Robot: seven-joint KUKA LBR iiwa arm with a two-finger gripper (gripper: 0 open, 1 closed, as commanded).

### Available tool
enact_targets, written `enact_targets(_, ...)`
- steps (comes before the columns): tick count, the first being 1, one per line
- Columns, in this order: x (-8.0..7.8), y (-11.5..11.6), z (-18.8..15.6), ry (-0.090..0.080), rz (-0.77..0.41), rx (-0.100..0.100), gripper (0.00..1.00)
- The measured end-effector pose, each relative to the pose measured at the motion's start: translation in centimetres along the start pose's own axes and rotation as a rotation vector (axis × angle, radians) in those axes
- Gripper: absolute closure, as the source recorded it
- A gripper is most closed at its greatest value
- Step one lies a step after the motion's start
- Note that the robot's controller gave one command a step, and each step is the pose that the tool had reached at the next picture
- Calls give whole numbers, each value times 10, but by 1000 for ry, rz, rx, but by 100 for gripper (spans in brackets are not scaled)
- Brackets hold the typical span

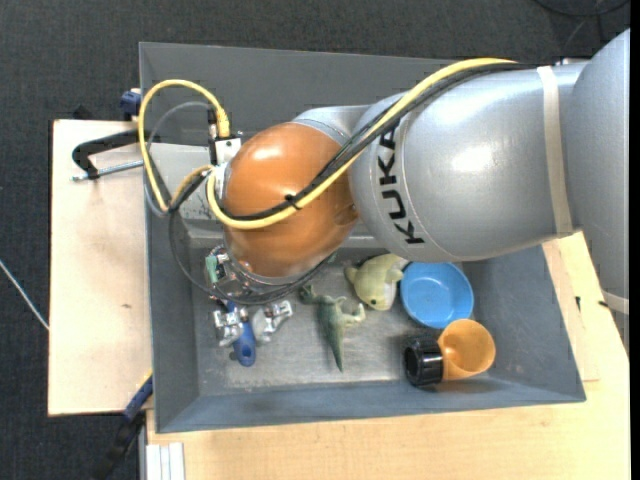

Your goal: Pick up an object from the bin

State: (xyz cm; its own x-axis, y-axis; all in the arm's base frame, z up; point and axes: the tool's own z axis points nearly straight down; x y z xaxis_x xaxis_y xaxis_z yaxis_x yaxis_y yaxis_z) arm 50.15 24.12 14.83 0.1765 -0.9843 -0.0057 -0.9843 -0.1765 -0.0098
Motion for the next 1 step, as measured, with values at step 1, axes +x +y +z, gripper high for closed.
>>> enact_targets(1, -2, -2, -39, 0, 3, -1, 100)
